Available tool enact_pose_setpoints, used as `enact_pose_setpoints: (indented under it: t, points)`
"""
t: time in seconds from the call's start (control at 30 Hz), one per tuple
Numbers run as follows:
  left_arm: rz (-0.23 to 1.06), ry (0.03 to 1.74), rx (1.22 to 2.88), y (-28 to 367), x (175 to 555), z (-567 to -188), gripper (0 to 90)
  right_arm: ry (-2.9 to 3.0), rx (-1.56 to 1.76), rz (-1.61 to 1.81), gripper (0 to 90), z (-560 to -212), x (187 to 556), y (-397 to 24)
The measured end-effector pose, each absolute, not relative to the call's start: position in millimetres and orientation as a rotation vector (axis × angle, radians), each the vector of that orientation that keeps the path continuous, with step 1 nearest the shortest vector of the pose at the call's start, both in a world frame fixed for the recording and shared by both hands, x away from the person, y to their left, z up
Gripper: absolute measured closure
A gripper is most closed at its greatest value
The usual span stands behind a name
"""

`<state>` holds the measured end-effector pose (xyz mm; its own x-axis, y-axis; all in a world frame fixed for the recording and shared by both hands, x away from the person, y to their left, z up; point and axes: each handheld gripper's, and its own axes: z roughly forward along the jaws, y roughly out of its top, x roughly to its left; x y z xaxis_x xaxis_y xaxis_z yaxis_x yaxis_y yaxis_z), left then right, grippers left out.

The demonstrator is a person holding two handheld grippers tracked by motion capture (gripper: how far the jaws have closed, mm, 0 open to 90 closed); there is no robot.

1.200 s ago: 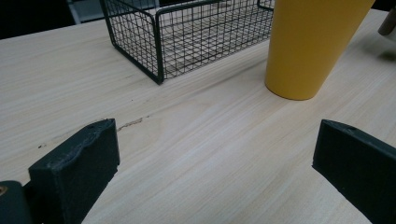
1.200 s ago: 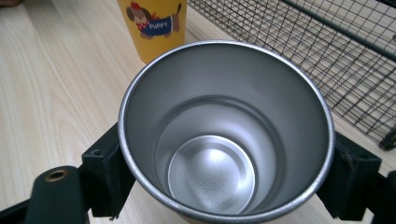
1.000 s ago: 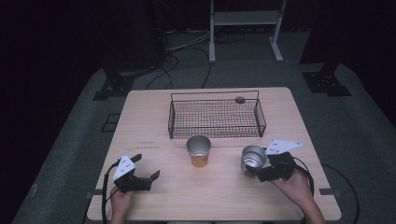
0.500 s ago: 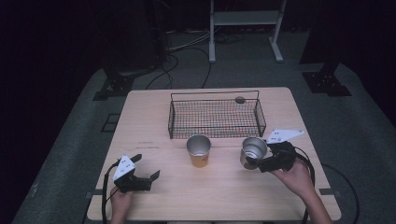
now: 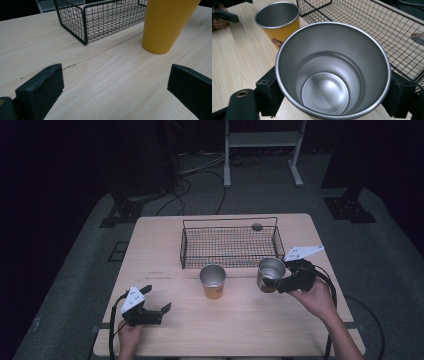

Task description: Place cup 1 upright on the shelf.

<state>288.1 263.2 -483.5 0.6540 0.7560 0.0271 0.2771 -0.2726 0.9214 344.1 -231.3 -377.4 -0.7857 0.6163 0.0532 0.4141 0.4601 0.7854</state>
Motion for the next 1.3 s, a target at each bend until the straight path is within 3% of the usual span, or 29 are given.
enact_pose_setpoints:
  t: [1.3]
  points:
    - [0.583, 0.82, 1.835, 264, 288, -484, 0.0, 2.499, 0.844, 1.18, 17.9, -330, 400, -217]
